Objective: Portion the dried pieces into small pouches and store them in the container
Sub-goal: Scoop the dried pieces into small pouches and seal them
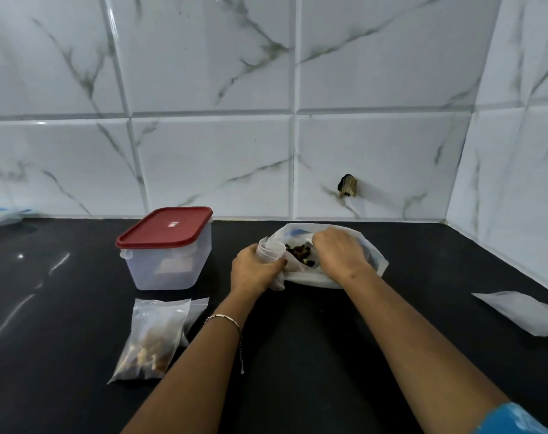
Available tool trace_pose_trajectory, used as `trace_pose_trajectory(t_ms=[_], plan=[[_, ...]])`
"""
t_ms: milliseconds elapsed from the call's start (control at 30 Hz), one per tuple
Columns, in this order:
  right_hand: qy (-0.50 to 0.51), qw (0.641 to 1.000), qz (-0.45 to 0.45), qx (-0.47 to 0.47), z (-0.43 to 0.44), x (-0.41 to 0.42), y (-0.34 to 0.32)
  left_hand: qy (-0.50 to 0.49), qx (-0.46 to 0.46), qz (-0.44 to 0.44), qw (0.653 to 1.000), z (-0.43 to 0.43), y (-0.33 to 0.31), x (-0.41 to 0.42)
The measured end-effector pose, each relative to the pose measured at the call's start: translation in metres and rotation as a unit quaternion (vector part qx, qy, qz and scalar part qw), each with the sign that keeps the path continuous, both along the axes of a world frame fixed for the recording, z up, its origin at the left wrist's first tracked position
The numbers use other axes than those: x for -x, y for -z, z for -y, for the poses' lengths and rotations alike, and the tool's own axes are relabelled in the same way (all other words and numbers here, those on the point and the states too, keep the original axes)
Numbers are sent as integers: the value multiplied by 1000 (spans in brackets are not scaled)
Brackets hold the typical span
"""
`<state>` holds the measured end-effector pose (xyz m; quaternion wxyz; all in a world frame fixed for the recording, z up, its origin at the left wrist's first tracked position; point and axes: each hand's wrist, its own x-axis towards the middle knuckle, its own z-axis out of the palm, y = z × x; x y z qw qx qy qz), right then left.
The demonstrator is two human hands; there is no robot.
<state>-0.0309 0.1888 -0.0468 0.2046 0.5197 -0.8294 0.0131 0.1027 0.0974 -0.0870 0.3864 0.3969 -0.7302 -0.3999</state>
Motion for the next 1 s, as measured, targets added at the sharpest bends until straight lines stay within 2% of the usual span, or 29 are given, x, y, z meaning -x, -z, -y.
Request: trace_pose_trajectory(t_ms=[267,533,667,767,1000], plan=[[-53,999,1,12,16,13,6,25,7,28,999,4,3,-2],[-112,988,101,41,-10,34,-4,30,-3,19,999,2,1,-3],[-91,992,44,76,-6,25,-3,36,-1,19,999,1,0,-5],[-72,996,-9,54,8,14,4,41,1,25,999,1,-2,-5],[-57,998,-18,16,27,13,14,65,10,28,997,2,-2,-5]])
